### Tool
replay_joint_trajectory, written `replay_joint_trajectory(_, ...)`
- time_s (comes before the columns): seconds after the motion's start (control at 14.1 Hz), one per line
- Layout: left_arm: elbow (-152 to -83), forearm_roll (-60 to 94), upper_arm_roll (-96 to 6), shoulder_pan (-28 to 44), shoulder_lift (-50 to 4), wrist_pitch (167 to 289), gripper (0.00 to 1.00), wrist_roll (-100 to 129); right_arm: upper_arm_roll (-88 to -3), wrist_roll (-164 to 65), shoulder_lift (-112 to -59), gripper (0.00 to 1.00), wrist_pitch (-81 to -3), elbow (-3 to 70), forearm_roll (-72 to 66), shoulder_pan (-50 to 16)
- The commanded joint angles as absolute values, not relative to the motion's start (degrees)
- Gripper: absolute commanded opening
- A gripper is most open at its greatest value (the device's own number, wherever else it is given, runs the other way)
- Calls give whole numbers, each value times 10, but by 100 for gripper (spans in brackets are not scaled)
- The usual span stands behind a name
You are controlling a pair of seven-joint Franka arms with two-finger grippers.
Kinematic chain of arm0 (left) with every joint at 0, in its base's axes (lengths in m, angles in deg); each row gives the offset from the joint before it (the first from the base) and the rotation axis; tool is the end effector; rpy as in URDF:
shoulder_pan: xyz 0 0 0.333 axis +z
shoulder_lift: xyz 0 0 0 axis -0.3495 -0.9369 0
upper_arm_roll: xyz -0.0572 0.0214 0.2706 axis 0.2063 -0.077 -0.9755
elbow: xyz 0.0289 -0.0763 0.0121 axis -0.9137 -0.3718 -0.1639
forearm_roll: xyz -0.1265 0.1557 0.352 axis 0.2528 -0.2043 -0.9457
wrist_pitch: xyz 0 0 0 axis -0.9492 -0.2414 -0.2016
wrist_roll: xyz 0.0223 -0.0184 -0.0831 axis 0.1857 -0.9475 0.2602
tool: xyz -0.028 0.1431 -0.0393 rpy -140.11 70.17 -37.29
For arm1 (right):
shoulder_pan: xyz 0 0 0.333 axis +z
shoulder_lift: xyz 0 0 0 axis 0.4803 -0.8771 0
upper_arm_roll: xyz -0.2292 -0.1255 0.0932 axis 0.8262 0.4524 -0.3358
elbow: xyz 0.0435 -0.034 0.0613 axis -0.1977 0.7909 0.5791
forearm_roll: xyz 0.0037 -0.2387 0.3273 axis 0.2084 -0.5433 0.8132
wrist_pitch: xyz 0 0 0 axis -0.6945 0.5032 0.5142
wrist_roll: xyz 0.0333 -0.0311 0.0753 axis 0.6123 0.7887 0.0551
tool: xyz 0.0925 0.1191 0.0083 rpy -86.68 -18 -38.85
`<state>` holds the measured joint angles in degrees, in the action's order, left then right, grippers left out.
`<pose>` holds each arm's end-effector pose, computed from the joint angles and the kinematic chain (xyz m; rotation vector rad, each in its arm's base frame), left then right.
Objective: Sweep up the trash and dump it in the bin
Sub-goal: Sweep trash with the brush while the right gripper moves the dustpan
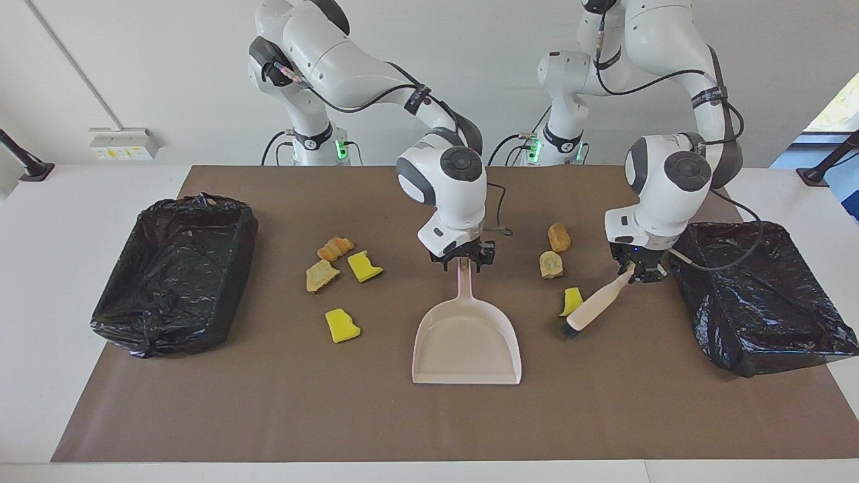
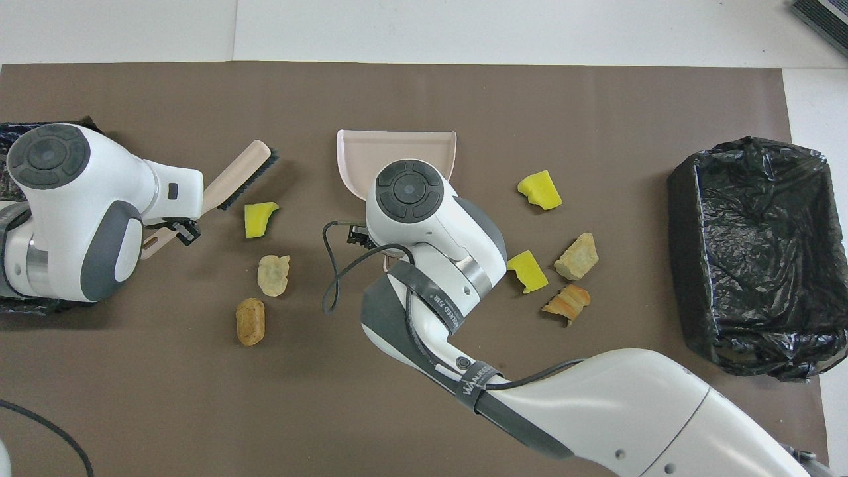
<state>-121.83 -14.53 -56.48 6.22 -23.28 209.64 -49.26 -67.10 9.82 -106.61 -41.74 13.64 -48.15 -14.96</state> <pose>0.5801 -0.0496 0.2786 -2.6716 1.4717 0.1770 0.5586 0.4278 0.2714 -3.0680 0.1754 0.0333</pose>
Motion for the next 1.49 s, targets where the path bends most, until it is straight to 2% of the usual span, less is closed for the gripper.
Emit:
replay_joint_trajectory(0.0, -1282, -153, -559, 72, -168, 2068, 0, -503, -680, 74, -1065, 69, -426, 145, -491, -161)
replay_joint_trajectory(0.21, -1314, -153, -559, 89, -116, 2013, 0, -497, -680, 73, -1066, 51, -435, 144, -491, -162)
replay_joint_trajectory(0.28, -1317, -153, -559, 95, -105, 1994, 0, -496, -680, 71, -1066, 34, -437, 144, -491, -162)
replay_joint_trajectory(0.35, -1321, -152, -559, 96, -91, 1977, 0, -493, -679, 63, -1069, 10, -436, 138, -491, -162)
replay_joint_trajectory(0.42, -1326, -152, -559, 101, -77, 1965, 0, -492, -679, 61, -1073, 0, -435, 130, -491, -162)
replay_joint_trajectory(0.71, -1337, -152, -559, 121, -25, 1902, 0, -391, -679, 31, -1048, 0, -427, 125, -487, -174)
replay_joint_trajectory(0.85, -1369, -153, -559, 123, 4, 1909, 0, -331, -685, -53, -1030, 0, -424, 134, -471, -186)
replay_joint_trajectory(1.06, -1394, -152, -559, 124, 20, 1931, 0, -274, -684, -115, -969, 0, -418, 187, -464, -210)
replay_joint_trajectory(1.42, -1405, -152, -559, 130, 21, 1948, 0, -125, -667, -379, -873, 0, -320, 269, -443, -232)
